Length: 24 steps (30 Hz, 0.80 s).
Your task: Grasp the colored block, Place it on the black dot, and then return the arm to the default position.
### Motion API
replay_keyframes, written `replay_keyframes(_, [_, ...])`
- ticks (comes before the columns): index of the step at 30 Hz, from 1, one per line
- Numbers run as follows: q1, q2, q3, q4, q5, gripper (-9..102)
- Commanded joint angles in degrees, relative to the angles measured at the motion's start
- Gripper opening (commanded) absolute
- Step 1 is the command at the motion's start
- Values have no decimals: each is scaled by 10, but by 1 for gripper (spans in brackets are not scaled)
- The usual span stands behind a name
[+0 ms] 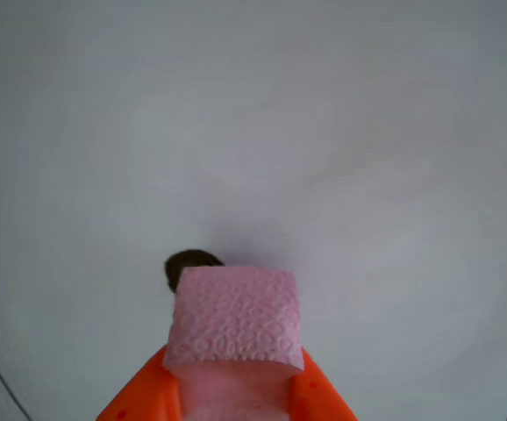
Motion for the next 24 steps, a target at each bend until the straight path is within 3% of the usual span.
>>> replay_keyframes(1, [0,-4,-63,11,5,0])
replay_keyframes(24, [11,-83,-175,38,24,0])
